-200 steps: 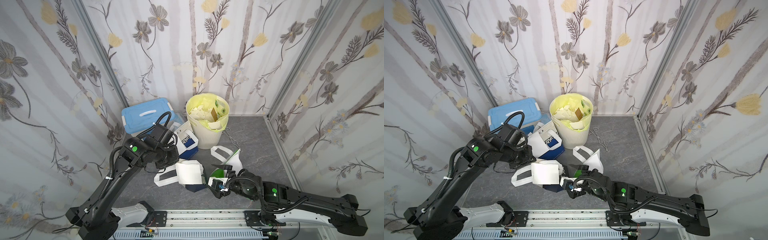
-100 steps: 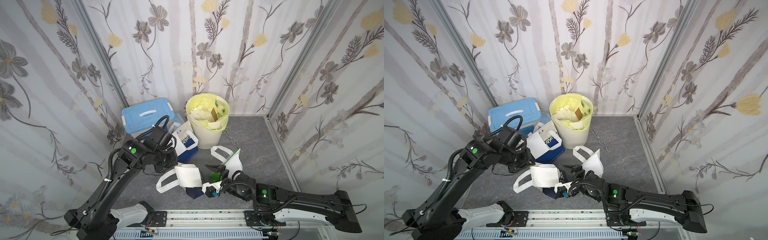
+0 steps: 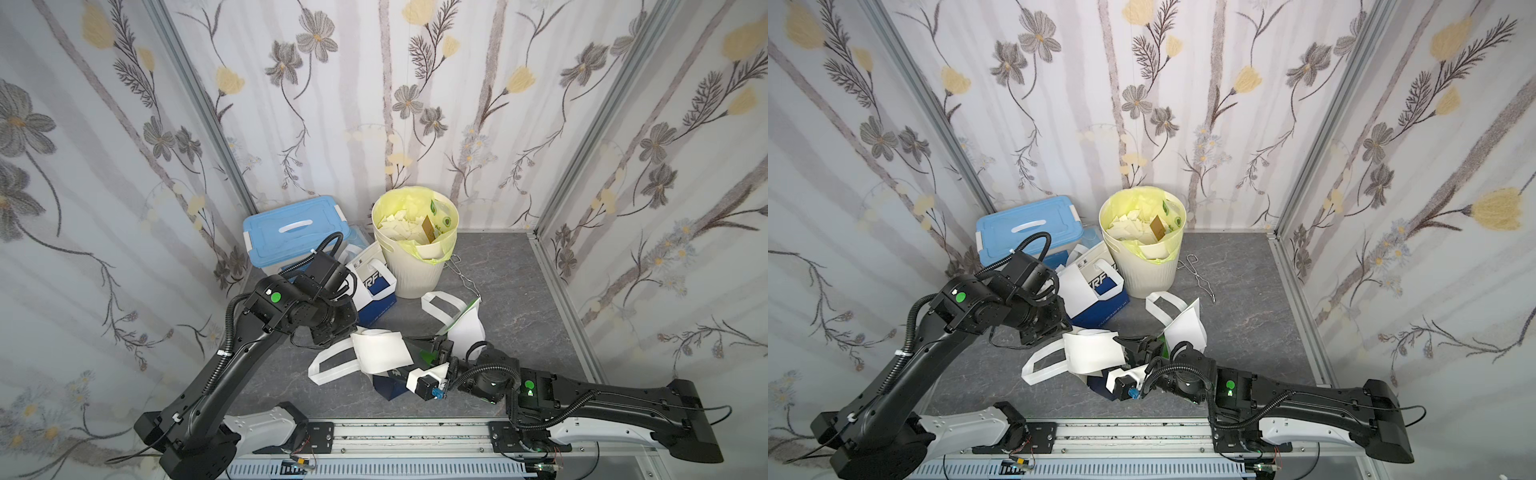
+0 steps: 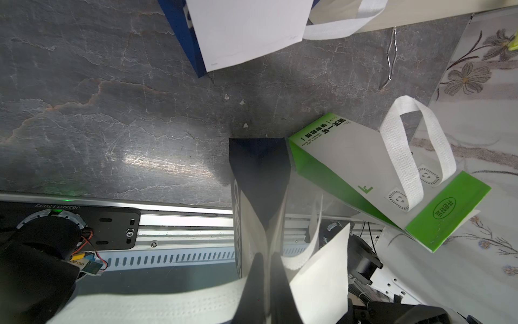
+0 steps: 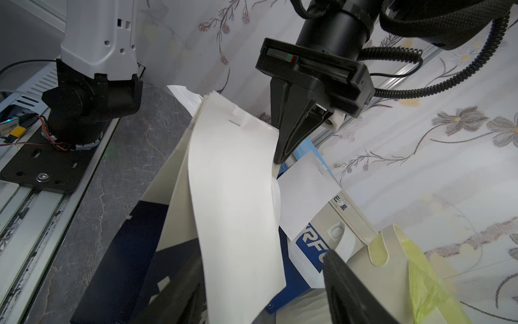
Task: Shred takeout receipts and throw away
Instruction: Tear off the takeout receipt from the takeout bag.
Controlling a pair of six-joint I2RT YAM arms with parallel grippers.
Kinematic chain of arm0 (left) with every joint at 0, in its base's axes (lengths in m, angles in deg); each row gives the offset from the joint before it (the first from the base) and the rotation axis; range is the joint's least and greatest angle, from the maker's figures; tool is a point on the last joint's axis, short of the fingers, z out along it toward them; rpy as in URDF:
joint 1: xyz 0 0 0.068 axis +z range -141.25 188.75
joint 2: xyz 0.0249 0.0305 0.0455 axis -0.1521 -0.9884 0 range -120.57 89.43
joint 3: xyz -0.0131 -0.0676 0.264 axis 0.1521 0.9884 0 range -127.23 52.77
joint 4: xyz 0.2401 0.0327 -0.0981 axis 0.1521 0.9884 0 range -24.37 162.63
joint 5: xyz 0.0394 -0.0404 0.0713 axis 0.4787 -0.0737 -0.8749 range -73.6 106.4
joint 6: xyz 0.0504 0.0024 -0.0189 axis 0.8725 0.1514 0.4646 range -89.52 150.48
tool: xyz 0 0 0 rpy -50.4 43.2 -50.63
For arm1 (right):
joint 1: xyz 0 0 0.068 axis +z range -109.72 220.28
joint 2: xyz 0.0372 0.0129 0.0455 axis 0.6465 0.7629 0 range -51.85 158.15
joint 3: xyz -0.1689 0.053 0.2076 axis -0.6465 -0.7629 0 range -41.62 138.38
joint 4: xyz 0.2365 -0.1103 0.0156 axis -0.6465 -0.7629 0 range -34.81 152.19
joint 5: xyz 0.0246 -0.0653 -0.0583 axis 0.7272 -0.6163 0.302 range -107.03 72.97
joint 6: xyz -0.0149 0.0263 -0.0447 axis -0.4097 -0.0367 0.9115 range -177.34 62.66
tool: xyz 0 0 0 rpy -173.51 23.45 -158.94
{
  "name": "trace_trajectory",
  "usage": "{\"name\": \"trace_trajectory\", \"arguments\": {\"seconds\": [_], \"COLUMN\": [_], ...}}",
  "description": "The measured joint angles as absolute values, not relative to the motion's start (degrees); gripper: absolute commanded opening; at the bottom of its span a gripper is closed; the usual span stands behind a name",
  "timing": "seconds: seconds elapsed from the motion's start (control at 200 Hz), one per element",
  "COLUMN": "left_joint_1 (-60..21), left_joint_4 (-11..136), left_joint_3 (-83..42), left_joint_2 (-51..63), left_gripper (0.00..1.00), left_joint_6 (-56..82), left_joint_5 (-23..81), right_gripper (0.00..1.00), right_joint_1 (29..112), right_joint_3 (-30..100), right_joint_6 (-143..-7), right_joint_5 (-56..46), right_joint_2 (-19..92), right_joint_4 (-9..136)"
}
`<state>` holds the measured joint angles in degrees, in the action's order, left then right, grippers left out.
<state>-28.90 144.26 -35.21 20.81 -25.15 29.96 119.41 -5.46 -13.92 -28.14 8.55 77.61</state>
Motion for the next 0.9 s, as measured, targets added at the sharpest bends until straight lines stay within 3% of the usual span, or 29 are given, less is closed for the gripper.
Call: {"name": "trace_trajectory", "arguments": {"seconds": [0.22, 0.664, 0.904], "left_joint_1": [-28.90, -28.92, -28.90], "left_joint_4": [144.37, 146.64, 148.23], "left_joint_3": [-35.06, -36.50, -39.01], "left_joint_2": [20.81, 19.28, 17.90], "left_gripper": [0.00, 0.00, 0.00], "left_joint_6": [-25.00, -23.36, -21.66], "left_joint_5": [29.94, 29.92, 29.44], "right_gripper": [0.57, 0.32, 0.35], "right_joint_1": [119.68, 119.68, 119.65], "right_joint_3": [-5.05, -1.22, -0.26], "right_joint_6": [-15.73, -13.50, -12.67], "right_joint_5": [-27.40, -27.88, -27.31], "right_joint_2": [9.71, 13.86, 14.24], "right_joint_4": [79.71, 79.45, 76.46]}}
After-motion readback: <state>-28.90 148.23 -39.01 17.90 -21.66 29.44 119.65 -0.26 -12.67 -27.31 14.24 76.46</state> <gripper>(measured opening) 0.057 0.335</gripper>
